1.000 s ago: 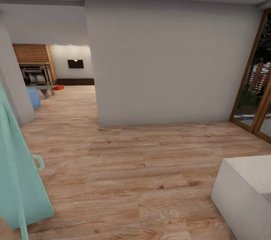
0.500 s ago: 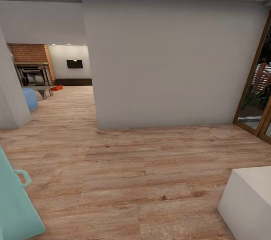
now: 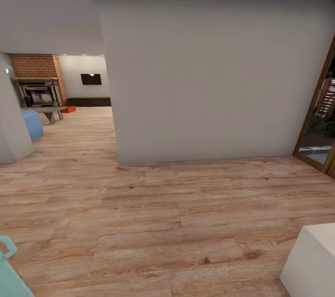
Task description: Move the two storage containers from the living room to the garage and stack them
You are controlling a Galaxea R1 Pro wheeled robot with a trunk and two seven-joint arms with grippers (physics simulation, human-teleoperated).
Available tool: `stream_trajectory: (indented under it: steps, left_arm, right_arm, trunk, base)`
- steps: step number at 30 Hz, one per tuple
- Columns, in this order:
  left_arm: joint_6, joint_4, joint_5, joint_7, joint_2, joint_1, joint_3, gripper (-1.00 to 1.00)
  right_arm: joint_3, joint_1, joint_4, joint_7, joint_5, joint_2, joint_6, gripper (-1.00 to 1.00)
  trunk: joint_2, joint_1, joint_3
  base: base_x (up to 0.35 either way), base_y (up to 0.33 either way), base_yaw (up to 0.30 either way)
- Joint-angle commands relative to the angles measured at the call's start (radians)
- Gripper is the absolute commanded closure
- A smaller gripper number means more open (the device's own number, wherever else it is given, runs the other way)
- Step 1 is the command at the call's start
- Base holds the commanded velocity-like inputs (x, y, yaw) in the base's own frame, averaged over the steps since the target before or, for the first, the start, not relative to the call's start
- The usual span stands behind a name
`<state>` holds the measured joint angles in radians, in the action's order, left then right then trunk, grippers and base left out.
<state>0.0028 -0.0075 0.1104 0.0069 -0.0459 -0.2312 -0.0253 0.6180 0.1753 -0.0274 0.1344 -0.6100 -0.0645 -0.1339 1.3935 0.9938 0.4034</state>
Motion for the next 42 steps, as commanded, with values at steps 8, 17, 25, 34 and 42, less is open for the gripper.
stream_trajectory:
  steps: [8, 17, 25, 34, 42]
  left_arm:
    - [0.0, 0.0, 0.011, 0.001, 0.0, 0.0, -0.003, -1.0]
    - [0.0, 0.001, 0.01, 0.001, 0.0, 0.0, -0.004, -1.0]
    - [0.0, 0.0, 0.01, 0.001, 0.0, 0.0, -0.003, -1.0]
    - [0.0, 0.0, 0.011, 0.001, 0.0, 0.0, -0.004, -1.0]
    - [0.0, 0.0, 0.01, 0.001, 0.0, 0.0, -0.004, -1.0]
  right_arm:
    - [0.008, 0.001, -0.003, 0.004, -0.008, -0.002, -0.002, -1.0]
    - [0.008, 0.001, -0.002, 0.004, -0.007, -0.001, -0.004, -1.0]
    - [0.008, 0.001, -0.002, 0.004, -0.007, 0.0, -0.004, -1.0]
    - [0.008, 0.001, -0.002, 0.004, -0.007, 0.0, -0.004, -1.0]
    - [0.008, 0.001, -0.002, 0.004, -0.007, 0.0, -0.004, -1.0]
  trunk:
    - [0.001, 0.001, 0.001]
    - [0.001, 0.001, 0.001]
    - [0.001, 0.001, 0.001]
    - [0.001, 0.001, 0.001]
    - [0.001, 0.001, 0.001]
  base:
    - [0.32, 0.0, 0.0]
    - [0.321, 0.0, 0.003]
    - [0.321, 0.0, 0.124]
    - [0.32, 0.0, 0.209]
    - [0.32, 0.0, 0.212]
